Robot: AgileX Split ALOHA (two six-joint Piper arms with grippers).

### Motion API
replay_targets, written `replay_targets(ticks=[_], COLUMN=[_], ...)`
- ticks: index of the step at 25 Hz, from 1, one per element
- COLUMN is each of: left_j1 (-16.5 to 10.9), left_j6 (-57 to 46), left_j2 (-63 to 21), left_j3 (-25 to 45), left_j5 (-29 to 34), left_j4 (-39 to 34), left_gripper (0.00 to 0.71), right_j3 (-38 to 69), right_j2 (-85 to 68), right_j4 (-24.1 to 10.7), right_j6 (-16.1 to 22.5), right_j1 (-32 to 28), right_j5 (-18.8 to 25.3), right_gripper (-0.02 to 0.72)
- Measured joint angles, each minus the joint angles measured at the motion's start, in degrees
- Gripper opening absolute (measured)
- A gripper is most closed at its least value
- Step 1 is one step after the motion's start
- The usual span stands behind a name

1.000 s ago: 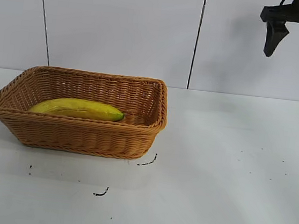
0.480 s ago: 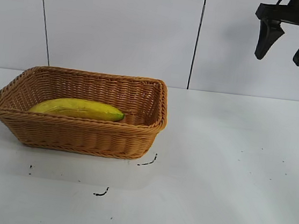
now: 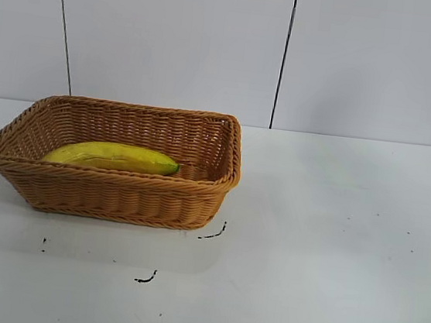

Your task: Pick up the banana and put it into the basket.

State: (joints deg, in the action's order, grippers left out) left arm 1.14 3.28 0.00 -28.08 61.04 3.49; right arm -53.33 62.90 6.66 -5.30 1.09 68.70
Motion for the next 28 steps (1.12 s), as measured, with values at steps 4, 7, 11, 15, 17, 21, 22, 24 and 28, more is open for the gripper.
replay_targets(ticks=[4, 7, 11, 15, 17, 21, 22, 24, 28], left_j1=[0.00, 0.00, 0.00, 0.00, 0.00, 0.00, 0.00, 0.00, 0.00], left_j6=[0.00, 0.00, 0.00, 0.00, 0.00, 0.00, 0.00, 0.00, 0.00], left_j2=[0.00, 0.00, 0.00, 0.00, 0.00, 0.00, 0.00, 0.00, 0.00], left_j3=[0.00, 0.00, 0.00, 0.00, 0.00, 0.00, 0.00, 0.00, 0.00], left_j5=[0.00, 0.00, 0.00, 0.00, 0.00, 0.00, 0.00, 0.00, 0.00], left_j4=[0.00, 0.00, 0.00, 0.00, 0.00, 0.00, 0.00, 0.00, 0.00], left_gripper=[0.695, 0.695, 0.695, 0.695, 0.695, 0.695, 0.695, 0.695, 0.695], right_j3=[9.53, 16.06, 22.92, 24.83, 24.82, 24.84, 24.84, 24.84, 24.84], right_j2=[-15.42, -27.14, -41.67, -52.00, -55.76, -61.59, -62.54, -63.17, -63.17], right_j4=[-0.35, -0.99, -2.67, -4.06, -4.45, -4.69, -4.70, -4.70, -4.65], right_j6=[0.00, 0.00, -0.02, 0.94, 1.53, 1.81, 1.90, 1.95, 1.95], right_j1=[0.00, 0.00, 0.00, 0.00, 0.00, 0.00, 0.00, 0.00, 0.00], right_j5=[-4.14, -8.08, -10.83, -10.21, -10.21, -10.26, -10.22, -10.15, -10.20], right_gripper=[0.583, 0.583, 0.583, 0.583, 0.583, 0.583, 0.583, 0.583, 0.583])
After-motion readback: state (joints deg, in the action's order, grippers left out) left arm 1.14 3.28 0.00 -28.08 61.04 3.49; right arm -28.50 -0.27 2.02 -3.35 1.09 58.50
